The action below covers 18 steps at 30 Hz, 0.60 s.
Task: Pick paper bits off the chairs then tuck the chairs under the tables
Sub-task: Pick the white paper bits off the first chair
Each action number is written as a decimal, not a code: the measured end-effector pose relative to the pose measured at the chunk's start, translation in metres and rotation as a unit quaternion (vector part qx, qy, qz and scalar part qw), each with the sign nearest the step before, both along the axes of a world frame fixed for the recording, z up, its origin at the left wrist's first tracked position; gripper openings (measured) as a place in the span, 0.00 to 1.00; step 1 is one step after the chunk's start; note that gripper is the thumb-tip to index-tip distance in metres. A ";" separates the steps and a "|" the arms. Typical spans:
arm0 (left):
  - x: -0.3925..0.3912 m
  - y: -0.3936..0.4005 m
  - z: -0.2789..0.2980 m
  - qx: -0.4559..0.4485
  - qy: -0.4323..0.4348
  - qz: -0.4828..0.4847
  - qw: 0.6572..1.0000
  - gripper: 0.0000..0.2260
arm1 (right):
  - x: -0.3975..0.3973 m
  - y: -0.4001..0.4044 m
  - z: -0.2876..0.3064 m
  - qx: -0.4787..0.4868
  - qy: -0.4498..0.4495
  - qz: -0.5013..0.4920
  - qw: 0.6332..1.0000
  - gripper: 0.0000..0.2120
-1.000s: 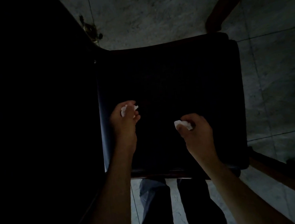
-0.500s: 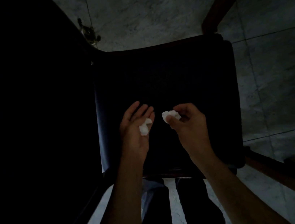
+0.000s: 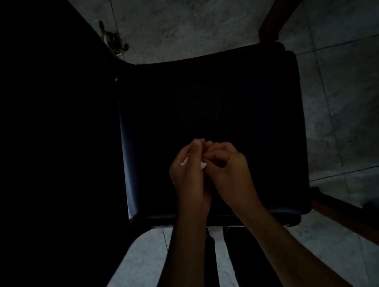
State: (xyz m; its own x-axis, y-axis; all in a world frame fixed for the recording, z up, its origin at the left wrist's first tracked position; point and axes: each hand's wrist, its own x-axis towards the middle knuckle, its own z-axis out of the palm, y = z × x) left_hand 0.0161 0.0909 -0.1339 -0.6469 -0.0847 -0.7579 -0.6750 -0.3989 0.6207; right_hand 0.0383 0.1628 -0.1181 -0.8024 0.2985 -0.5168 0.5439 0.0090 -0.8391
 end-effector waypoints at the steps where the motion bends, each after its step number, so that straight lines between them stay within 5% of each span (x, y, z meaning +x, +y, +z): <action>1: -0.001 -0.001 -0.001 -0.040 0.001 -0.004 0.999 0.07 | 0.001 0.001 0.001 0.001 0.000 0.013 1.000 0.06; 5: -0.010 -0.004 0.001 -0.217 0.036 -0.055 0.974 0.04 | 0.006 0.007 0.005 0.095 0.007 0.046 0.994 0.05; 9: -0.019 -0.010 0.021 -0.299 0.088 -0.168 0.935 0.14 | -0.001 0.026 0.024 0.195 0.017 0.036 0.980 0.12; 18: -0.041 -0.007 0.161 -0.437 0.308 -0.273 0.800 0.27 | -0.036 0.066 0.155 0.362 0.075 0.176 0.912 0.27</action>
State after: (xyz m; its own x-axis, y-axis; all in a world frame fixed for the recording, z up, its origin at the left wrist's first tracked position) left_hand -0.0252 0.0836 0.0266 -0.9961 0.0143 -0.0865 -0.0592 0.6187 0.7834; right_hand 0.0020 0.2291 0.0371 -0.9597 0.2278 -0.1644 0.2804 0.7421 -0.6088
